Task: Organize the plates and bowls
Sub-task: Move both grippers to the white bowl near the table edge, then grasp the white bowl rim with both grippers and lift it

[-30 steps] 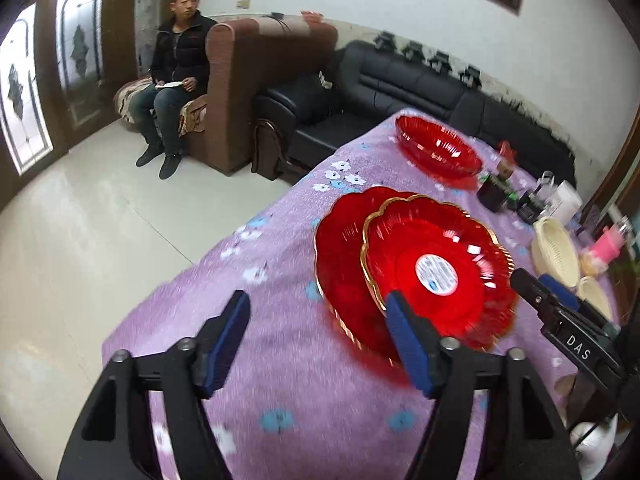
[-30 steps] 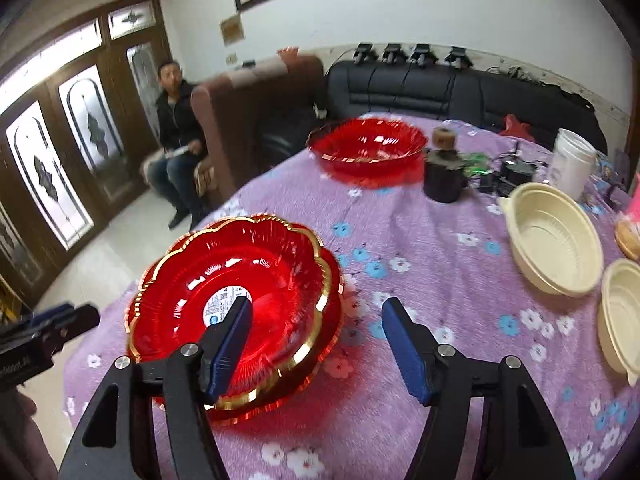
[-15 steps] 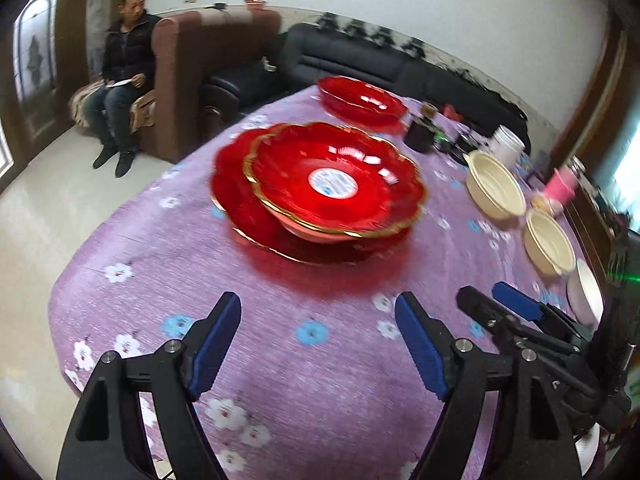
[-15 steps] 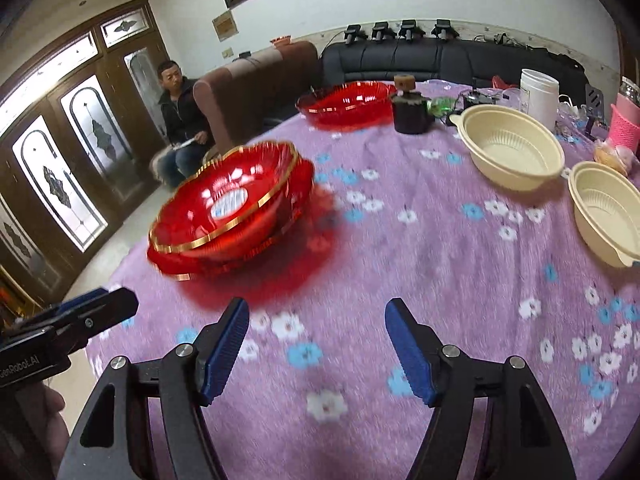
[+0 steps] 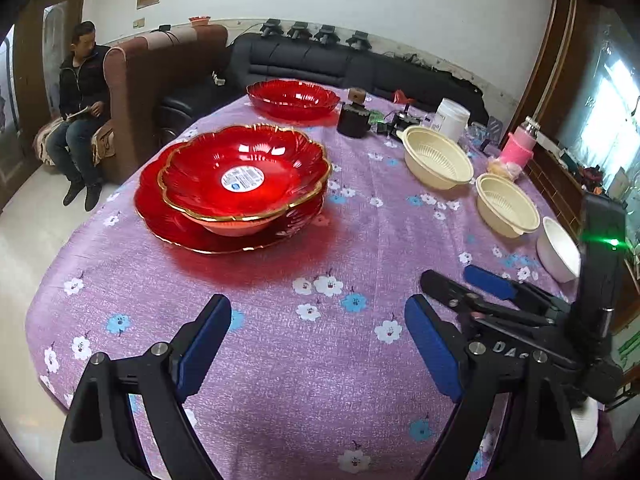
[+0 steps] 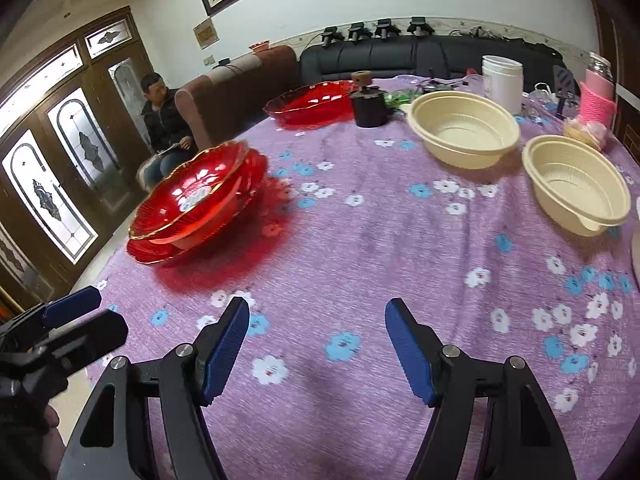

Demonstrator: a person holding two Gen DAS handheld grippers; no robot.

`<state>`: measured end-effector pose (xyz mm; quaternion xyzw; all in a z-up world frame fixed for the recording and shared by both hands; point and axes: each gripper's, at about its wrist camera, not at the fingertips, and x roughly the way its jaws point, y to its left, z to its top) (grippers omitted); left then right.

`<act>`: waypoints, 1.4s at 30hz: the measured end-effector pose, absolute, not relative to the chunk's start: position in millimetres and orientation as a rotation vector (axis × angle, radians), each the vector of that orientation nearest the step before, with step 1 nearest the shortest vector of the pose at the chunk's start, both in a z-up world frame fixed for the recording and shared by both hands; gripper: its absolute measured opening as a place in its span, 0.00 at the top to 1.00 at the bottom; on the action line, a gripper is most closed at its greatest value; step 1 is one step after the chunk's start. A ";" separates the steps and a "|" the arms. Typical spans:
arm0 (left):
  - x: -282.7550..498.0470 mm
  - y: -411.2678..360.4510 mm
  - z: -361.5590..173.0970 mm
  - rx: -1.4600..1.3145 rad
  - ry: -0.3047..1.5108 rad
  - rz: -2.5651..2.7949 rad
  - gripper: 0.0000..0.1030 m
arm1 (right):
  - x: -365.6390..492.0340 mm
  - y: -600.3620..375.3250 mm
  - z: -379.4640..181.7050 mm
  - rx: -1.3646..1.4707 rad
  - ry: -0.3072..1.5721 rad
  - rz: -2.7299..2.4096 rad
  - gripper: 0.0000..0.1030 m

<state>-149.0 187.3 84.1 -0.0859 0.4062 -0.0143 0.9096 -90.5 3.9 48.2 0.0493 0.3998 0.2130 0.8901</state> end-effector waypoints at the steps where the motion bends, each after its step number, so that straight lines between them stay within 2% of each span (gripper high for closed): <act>1: -147.7 183.7 82.7 -0.169 0.852 -0.035 0.14 | -90.5 -1.8 47.3 0.103 0.832 0.432 0.27; 5: -147.2 164.9 84.0 -0.076 0.866 -0.074 0.14 | -86.7 -29.5 46.0 0.115 0.829 0.366 0.27; 15: -139.3 148.2 79.1 -0.093 0.884 -0.114 0.14 | -56.0 -138.2 61.1 0.361 0.773 0.144 0.27; 20: -140.3 140.3 79.5 -0.043 0.861 -0.102 0.14 | -59.0 -193.7 84.9 0.459 0.684 0.077 0.28; 24: -136.8 129.4 78.4 -0.015 0.857 -0.143 0.14 | -75.0 -248.0 97.1 0.422 0.625 -0.074 0.28; 28: -126.3 113.1 72.7 -0.038 0.885 -0.177 0.14 | -90.6 -308.7 88.7 0.404 0.643 -0.324 0.28; 32: -120.0 89.9 67.2 -0.035 0.923 -0.218 0.14 | -87.0 -359.5 58.6 0.517 0.713 -0.414 0.30; 34: -120.0 82.0 66.8 -0.023 0.929 -0.228 0.14 | -78.8 -368.6 47.4 0.540 0.744 -0.395 0.46; 35: -120.6 77.5 67.5 -0.012 0.927 -0.229 0.14 | -73.1 -369.2 41.1 0.541 0.766 -0.382 0.50; 37: -120.7 73.0 67.9 -0.002 0.924 -0.228 0.14 | -68.6 -366.6 31.4 0.566 0.794 -0.355 0.79; 39: -121.1 71.1 68.7 0.006 0.923 -0.222 0.14 | -66.2 -366.9 24.4 0.604 0.808 -0.321 0.86; 42: -121.3 74.3 70.2 0.002 0.924 -0.212 0.14 | -70.9 -362.0 21.6 0.622 0.810 -0.253 0.89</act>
